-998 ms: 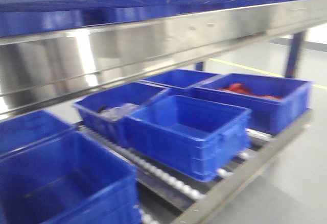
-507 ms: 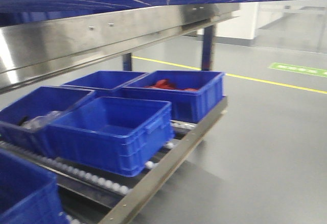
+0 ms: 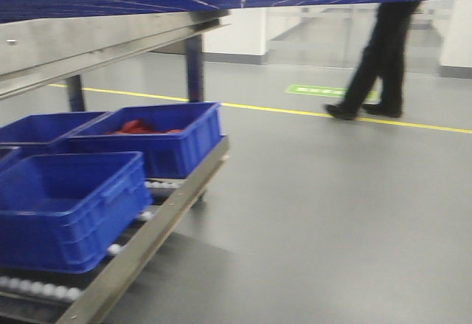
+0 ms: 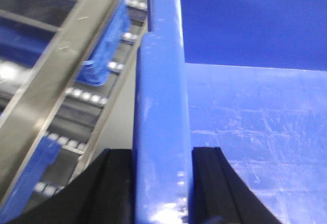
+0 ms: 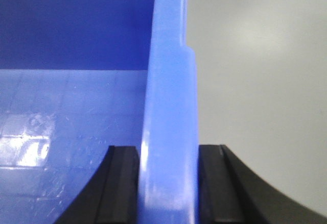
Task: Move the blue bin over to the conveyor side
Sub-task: 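Hold the blue bin with both grippers while the base turns away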
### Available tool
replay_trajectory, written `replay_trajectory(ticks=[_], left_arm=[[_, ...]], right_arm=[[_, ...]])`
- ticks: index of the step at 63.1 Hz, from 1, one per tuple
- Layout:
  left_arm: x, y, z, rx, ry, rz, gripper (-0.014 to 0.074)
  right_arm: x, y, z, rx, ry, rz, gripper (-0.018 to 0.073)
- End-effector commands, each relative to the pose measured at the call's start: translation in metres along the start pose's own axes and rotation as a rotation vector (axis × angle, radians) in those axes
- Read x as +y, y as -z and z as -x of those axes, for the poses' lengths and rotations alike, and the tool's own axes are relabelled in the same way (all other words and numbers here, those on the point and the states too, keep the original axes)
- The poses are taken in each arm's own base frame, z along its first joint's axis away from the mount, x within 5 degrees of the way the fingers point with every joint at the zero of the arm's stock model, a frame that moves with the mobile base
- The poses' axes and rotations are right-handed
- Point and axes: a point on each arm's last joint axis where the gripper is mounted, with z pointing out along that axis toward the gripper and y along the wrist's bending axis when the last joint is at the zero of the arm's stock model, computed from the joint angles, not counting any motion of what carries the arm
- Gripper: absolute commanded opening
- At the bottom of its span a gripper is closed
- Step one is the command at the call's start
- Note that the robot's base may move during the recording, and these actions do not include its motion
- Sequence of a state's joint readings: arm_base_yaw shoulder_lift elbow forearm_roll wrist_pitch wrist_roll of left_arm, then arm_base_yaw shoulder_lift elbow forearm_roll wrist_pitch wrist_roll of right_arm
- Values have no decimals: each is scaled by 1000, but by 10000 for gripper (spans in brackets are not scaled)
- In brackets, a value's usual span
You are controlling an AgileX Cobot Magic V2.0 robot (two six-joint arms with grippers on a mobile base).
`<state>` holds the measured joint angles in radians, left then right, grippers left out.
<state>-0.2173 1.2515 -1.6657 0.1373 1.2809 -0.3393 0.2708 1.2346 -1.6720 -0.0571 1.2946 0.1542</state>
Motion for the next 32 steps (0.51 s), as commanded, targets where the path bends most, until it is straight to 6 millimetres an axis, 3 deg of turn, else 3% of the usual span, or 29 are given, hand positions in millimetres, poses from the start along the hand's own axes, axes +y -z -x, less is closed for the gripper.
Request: replay_trajectory(ticks=[1, 32], left_arm=[[-2, 12, 6, -102, 3, -36, -17], [-2, 12, 6, -102, 2, -35, -17]], right_arm=[[-1, 13, 8, -135, 15, 3, -79], [-1, 13, 8, -135, 15, 3, -79]])
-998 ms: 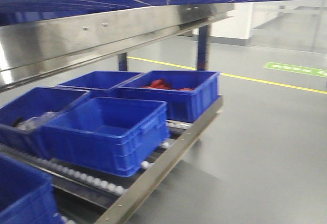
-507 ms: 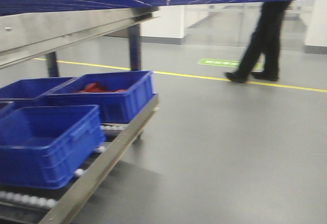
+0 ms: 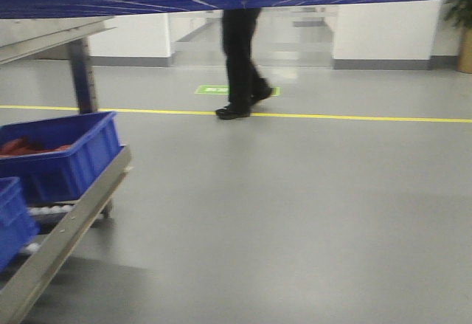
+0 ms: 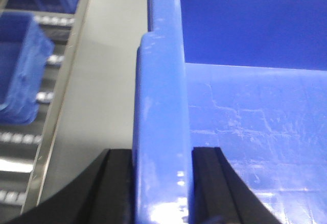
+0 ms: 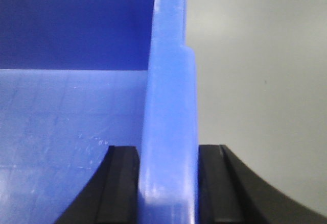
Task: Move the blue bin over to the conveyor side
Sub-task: 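Hold the blue bin with both grippers while the base turns away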
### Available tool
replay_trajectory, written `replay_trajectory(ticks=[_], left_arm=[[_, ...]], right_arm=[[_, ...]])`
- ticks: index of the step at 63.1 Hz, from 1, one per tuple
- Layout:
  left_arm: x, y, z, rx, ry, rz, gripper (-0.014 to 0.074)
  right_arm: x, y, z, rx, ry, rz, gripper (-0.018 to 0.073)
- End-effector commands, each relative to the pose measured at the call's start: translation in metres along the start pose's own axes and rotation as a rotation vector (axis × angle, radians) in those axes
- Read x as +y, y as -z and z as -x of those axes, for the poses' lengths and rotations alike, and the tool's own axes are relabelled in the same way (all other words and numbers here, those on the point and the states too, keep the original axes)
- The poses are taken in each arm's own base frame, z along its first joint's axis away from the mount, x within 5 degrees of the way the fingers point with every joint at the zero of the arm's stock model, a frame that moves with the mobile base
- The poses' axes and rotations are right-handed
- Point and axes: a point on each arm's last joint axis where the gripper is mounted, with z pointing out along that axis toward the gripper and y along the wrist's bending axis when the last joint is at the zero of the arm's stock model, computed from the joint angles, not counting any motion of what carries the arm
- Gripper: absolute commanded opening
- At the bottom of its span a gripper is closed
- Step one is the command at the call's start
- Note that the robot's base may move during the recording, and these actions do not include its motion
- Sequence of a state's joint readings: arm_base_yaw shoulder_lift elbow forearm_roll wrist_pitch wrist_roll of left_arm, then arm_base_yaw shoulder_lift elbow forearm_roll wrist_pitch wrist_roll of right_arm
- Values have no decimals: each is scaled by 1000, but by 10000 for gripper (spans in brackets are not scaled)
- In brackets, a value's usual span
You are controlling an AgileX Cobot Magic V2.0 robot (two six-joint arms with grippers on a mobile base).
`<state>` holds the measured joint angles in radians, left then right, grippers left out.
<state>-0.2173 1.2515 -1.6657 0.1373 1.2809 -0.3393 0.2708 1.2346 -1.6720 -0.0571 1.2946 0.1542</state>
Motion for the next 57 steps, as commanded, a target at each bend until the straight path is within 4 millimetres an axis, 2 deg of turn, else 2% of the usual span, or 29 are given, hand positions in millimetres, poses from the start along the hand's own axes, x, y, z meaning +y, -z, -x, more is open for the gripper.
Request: replay_trajectory(ticks=[1, 57], left_arm=[[-2, 12, 6, -102, 2, -35, -17], [-2, 12, 6, -102, 2, -35, -17]], right_arm=[[-1, 13, 8, -135, 15, 3, -79], [-1, 13, 8, -135, 15, 3, -79]])
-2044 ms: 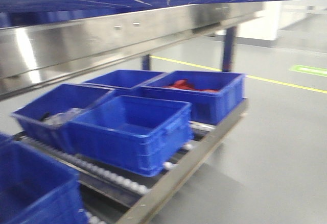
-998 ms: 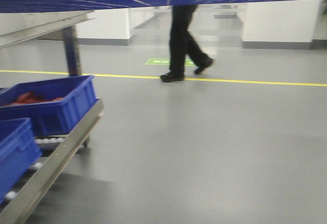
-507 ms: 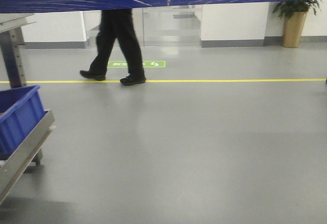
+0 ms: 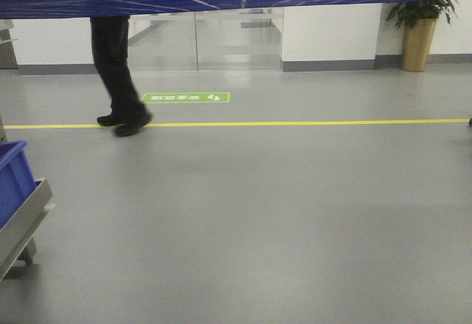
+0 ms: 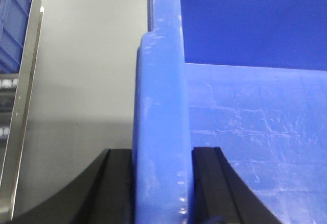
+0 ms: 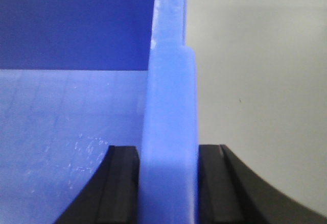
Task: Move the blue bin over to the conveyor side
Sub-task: 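Hold the blue bin with both grippers while the base turns away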
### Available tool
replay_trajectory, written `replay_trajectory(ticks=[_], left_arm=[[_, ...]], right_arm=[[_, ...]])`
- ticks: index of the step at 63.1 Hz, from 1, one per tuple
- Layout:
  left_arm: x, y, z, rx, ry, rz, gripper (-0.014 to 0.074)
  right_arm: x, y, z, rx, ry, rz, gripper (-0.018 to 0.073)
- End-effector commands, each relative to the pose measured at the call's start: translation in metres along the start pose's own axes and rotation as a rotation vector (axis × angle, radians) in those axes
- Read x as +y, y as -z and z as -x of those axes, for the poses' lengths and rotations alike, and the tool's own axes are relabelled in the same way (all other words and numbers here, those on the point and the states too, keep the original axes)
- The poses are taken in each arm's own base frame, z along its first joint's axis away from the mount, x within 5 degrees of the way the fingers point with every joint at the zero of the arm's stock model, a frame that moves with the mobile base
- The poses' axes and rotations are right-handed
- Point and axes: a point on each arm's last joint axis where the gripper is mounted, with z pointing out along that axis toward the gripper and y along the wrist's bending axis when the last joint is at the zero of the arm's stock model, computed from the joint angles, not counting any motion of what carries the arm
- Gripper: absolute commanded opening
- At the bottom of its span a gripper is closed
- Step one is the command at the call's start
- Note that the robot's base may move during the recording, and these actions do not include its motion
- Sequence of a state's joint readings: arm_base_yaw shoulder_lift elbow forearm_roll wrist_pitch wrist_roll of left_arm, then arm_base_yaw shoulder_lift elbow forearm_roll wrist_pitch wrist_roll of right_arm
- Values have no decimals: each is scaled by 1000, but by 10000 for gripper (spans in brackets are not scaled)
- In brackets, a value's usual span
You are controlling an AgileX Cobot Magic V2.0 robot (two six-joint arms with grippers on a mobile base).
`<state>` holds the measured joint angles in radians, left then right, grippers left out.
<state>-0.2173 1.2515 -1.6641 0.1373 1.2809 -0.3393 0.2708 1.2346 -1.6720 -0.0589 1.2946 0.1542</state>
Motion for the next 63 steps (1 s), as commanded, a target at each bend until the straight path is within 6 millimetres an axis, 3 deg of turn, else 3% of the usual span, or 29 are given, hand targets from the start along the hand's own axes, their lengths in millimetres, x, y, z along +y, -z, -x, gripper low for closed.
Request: replay_trajectory(ticks=[1, 63], left_arm=[[-2, 13, 6, -104, 2, -35, -17], [-2, 13, 7, -107, 3, -37, -17]], right_arm=[[-1, 13, 8, -135, 15, 4, -79], [-1, 13, 8, -135, 15, 4, -79]])
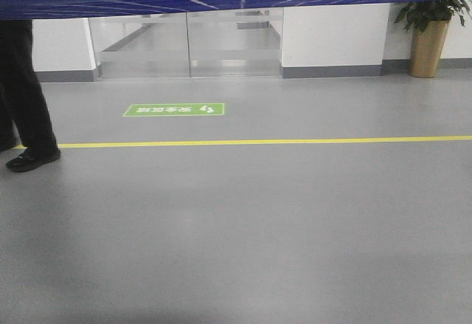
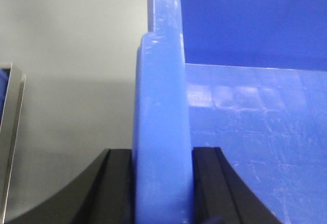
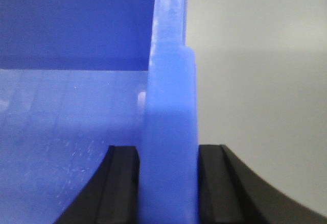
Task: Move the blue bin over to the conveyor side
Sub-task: 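Hold the blue bin with both grippers while the base turns away, then carry the blue bin with both grippers to the red-framed conveyor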
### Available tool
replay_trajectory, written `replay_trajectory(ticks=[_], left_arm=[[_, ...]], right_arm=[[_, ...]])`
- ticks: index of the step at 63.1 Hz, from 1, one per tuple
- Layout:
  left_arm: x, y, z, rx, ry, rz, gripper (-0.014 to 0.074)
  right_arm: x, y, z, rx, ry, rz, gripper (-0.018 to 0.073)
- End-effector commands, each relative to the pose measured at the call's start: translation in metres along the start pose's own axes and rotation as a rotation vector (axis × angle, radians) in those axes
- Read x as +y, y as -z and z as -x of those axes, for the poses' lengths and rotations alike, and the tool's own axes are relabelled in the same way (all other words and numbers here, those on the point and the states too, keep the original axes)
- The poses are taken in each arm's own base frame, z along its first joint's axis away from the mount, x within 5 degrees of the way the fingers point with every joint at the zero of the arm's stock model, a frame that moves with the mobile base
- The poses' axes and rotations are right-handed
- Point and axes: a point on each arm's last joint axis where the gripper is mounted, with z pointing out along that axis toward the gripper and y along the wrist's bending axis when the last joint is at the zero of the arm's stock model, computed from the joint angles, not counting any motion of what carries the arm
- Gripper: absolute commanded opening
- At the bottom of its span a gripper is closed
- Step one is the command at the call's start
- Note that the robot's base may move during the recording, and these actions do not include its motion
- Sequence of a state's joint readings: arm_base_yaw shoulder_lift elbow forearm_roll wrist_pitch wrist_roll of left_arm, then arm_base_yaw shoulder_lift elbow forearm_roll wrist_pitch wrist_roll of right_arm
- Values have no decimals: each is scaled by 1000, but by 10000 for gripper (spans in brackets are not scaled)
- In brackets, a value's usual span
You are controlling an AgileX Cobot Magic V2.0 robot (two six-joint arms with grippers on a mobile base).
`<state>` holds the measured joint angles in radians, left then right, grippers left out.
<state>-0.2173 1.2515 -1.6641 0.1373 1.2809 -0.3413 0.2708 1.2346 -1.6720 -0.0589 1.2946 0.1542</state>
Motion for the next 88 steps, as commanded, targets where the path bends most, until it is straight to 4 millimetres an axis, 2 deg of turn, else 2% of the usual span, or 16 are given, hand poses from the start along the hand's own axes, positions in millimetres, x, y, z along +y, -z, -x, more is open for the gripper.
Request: replay_trajectory(ticks=[1, 41, 65, 88], left_arm=[[-2, 13, 7, -107, 1, -37, -17], [-2, 13, 7, -107, 1, -37, -17], [-2, 13, 7, -109, 1, -38, -17], [-2, 13, 7, -112, 1, -39, -17]], right_arm=[[-1, 13, 8, -135, 15, 4, -79], [-1, 13, 10, -149, 15, 6, -79], [1, 14, 19, -252, 16, 22, -79], [1, 15, 21, -271, 16, 25, -79]])
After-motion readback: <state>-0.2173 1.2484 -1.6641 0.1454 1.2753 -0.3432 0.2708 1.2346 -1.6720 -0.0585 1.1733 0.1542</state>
